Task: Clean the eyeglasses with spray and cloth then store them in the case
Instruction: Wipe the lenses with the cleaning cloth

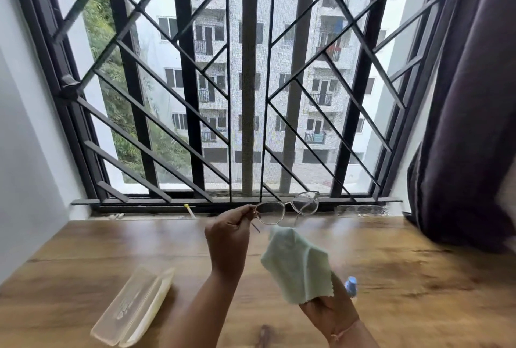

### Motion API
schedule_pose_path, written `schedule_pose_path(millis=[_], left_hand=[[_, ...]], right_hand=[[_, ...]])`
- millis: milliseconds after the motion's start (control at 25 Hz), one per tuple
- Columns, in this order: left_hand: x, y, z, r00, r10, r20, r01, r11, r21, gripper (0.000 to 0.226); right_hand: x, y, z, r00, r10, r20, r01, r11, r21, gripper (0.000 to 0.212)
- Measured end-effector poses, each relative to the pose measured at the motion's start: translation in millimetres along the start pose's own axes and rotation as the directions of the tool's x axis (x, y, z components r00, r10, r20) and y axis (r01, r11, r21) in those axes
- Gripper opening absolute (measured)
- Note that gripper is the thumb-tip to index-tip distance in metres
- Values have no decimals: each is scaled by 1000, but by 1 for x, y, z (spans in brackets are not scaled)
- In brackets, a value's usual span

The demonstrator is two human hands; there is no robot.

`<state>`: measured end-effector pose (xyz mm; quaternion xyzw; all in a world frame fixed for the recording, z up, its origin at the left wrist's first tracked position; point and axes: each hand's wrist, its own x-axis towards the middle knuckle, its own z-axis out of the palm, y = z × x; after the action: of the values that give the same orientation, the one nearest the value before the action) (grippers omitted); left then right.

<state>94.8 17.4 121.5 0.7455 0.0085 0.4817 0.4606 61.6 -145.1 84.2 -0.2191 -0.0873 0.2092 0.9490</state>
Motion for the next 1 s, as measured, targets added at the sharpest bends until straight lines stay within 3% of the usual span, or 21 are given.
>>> schedule_pose_path(millis=[120, 280, 440, 760, 920, 1000], left_hand=[[-8, 6, 1, 997, 65, 29, -65, 998, -4, 15], [-13, 11, -1, 996, 86, 36, -85, 996, -20, 13], [-10, 15, -4, 987, 149, 60, -150, 989, 8, 11], [-20, 21, -9, 986, 125, 112, -122, 992, -40, 23], [-19, 25, -12, 989, 107, 98, -102, 993, -61, 21], [-17, 27, -13, 992, 90, 86, -85, 995, -59, 20]], right_hand=[[15, 8, 17, 995, -57, -82, 44, 987, -155, 69], [29, 12, 37, 983, -145, -112, 108, 952, -286, 32], [35, 11, 49, 954, -267, -139, 185, 884, -428, 42], [40, 14, 72, 870, -218, -443, 118, 963, -242, 21], [41, 10, 79, 860, -214, -463, 157, 975, -159, 5], [39, 7, 80, 882, -197, -429, 158, 979, -127, 17]])
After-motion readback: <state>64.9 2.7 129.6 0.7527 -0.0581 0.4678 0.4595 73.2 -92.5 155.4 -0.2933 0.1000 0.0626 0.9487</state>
